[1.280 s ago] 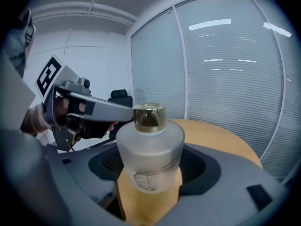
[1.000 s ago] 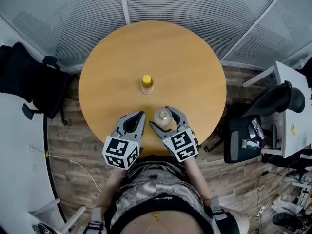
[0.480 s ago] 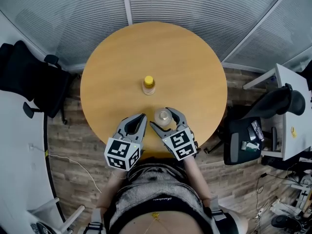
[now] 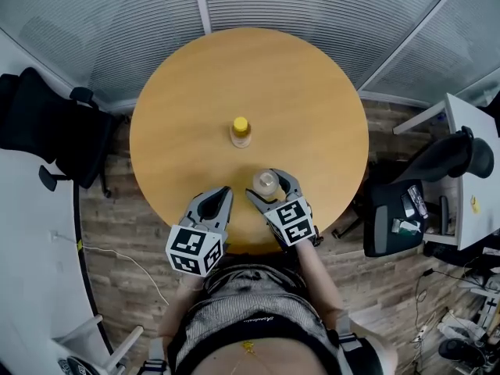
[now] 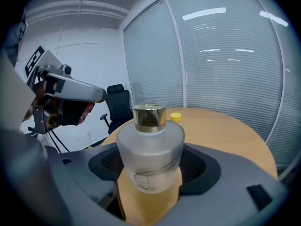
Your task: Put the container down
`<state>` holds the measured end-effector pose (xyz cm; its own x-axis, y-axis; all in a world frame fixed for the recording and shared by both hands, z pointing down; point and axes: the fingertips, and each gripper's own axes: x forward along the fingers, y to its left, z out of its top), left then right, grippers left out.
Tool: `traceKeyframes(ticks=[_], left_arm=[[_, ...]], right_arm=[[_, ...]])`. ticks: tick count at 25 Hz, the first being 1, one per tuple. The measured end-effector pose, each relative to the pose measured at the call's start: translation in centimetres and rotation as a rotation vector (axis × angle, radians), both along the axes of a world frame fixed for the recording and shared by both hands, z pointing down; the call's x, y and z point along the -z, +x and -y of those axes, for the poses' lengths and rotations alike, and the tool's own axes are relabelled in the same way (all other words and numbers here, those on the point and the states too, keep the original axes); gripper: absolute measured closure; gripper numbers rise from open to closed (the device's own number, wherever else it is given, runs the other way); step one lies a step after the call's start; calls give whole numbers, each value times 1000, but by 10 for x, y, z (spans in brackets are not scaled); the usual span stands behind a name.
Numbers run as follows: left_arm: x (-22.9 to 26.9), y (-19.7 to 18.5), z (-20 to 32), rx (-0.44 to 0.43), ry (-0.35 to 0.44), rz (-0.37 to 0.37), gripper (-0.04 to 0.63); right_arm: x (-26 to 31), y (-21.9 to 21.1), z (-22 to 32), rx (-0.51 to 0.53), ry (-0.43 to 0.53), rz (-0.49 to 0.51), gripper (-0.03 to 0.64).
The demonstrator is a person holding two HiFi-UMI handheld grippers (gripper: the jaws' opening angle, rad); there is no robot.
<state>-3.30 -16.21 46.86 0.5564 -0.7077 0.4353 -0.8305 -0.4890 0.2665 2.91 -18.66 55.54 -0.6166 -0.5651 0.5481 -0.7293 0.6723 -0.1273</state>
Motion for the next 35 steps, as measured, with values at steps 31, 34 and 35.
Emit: traceKeyframes(ticks=[31, 34, 35], left_arm=[[-31, -26, 0, 35, -77, 22, 575], [-32, -26, 2, 33, -80, 20, 575], [-33, -26, 2, 30, -82, 19, 575]], right_arm=[[-119, 4, 32, 74, -83, -143, 267], [-125, 1, 34, 72, -87, -143, 267], [-126, 0, 35, 71, -88, -140, 267]])
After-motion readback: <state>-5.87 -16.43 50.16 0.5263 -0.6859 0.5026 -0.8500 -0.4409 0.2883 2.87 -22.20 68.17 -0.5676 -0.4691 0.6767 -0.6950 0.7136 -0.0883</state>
